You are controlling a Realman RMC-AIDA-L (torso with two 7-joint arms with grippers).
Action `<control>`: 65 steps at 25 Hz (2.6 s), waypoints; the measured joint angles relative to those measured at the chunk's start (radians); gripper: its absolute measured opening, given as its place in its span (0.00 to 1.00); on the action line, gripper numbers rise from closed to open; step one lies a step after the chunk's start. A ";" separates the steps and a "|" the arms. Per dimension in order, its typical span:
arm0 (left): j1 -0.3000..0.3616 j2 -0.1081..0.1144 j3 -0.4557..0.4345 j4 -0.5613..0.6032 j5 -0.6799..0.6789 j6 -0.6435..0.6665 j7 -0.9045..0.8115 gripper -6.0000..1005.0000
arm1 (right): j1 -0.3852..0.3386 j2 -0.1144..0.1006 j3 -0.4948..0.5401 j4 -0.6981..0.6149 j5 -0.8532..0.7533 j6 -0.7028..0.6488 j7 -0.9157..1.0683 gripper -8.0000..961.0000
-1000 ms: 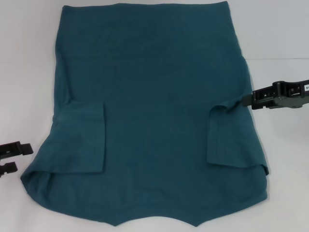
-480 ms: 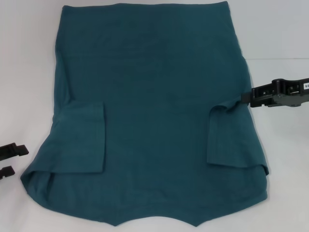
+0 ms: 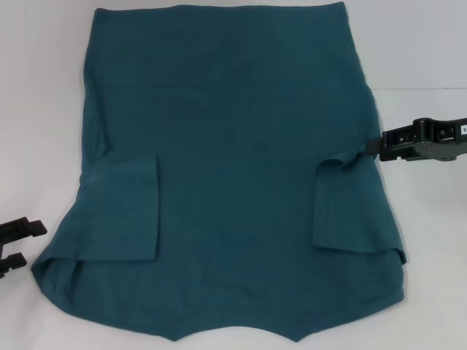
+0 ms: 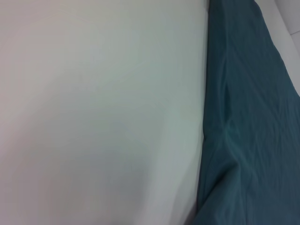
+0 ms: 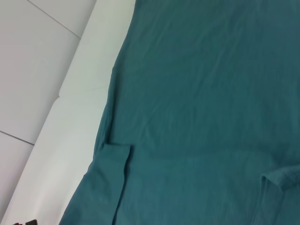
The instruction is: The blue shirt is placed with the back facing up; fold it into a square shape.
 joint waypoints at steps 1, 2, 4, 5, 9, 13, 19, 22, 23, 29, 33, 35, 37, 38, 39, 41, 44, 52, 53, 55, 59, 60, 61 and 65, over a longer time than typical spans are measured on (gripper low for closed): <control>0.000 0.000 0.000 -0.002 0.000 -0.001 0.000 0.81 | 0.000 0.000 0.001 0.000 0.000 0.000 0.000 0.46; 0.000 0.000 0.000 -0.005 0.000 -0.003 0.001 0.81 | 0.000 0.000 0.001 0.000 0.000 0.000 0.000 0.46; -0.002 0.000 0.000 -0.007 -0.001 -0.004 0.008 0.81 | 0.000 0.000 0.004 0.000 0.000 0.000 0.000 0.46; -0.003 0.000 0.001 -0.008 -0.001 -0.004 0.014 0.81 | 0.000 0.000 0.004 0.000 0.000 0.000 0.000 0.46; -0.008 0.000 0.003 -0.014 -0.011 0.001 0.075 0.81 | 0.000 0.000 0.008 0.000 0.000 0.000 -0.001 0.46; -0.010 -0.001 0.002 -0.020 -0.014 -0.006 0.100 0.80 | 0.000 0.000 0.010 0.000 0.000 0.001 -0.001 0.46; -0.006 -0.002 0.002 -0.021 -0.014 -0.006 0.103 0.80 | 0.000 0.000 0.012 0.000 0.000 0.002 -0.001 0.46; -0.005 -0.002 0.002 -0.026 -0.011 -0.006 0.103 0.80 | 0.000 0.000 0.017 0.000 0.000 0.003 -0.002 0.46; -0.005 -0.002 0.002 -0.028 -0.011 -0.006 0.104 0.80 | 0.000 0.000 0.020 0.000 0.000 0.004 -0.003 0.46; 0.000 -0.003 0.000 -0.034 -0.012 -0.017 0.104 0.79 | 0.000 0.000 0.025 0.000 0.000 0.004 -0.005 0.46; -0.001 -0.003 0.006 -0.042 -0.006 -0.018 0.105 0.79 | 0.000 0.000 0.025 0.000 0.000 0.004 -0.005 0.46; -0.001 -0.004 0.008 -0.043 -0.006 -0.018 0.106 0.79 | 0.000 0.000 0.025 0.000 0.000 0.004 -0.005 0.46; -0.001 -0.007 0.010 -0.044 -0.005 -0.014 0.107 0.79 | 0.000 0.000 0.025 0.000 0.000 0.004 -0.005 0.46; -0.002 -0.010 0.014 -0.044 -0.005 -0.009 0.108 0.78 | 0.000 0.000 0.025 0.000 0.000 0.004 -0.005 0.46; -0.002 -0.010 0.014 -0.044 -0.005 -0.009 0.108 0.78 | 0.000 0.000 0.025 0.000 0.000 0.004 -0.005 0.46; -0.003 -0.012 0.030 -0.045 -0.005 -0.005 0.108 0.78 | 0.000 0.000 0.026 0.000 0.000 0.003 -0.005 0.46; -0.006 -0.014 0.062 -0.046 -0.006 0.001 0.104 0.78 | -0.001 0.000 0.027 0.000 0.000 0.003 -0.005 0.46; -0.024 -0.014 0.077 -0.045 -0.047 0.044 0.105 0.77 | -0.004 0.000 0.035 0.001 0.000 0.001 -0.009 0.47; -0.021 -0.013 0.076 -0.044 -0.059 0.053 0.106 0.77 | -0.004 0.000 0.039 0.002 0.000 0.000 -0.009 0.47; -0.016 -0.011 0.073 -0.040 -0.073 0.066 0.106 0.77 | -0.005 0.000 0.044 0.002 0.000 -0.001 -0.010 0.47; -0.002 -0.011 0.064 -0.036 -0.068 0.058 0.096 0.77 | -0.005 0.000 0.048 0.002 0.000 -0.001 -0.010 0.47; 0.003 -0.011 0.064 -0.036 -0.067 0.056 0.094 0.77 | -0.006 0.000 0.048 0.002 0.000 -0.002 -0.010 0.47; 0.007 -0.011 0.064 -0.036 -0.067 0.054 0.093 0.77 | -0.006 0.000 0.048 0.002 0.000 -0.002 -0.011 0.47; 0.023 -0.011 0.061 -0.026 -0.060 0.050 0.082 0.76 | -0.008 0.000 0.048 0.002 0.000 -0.003 -0.011 0.47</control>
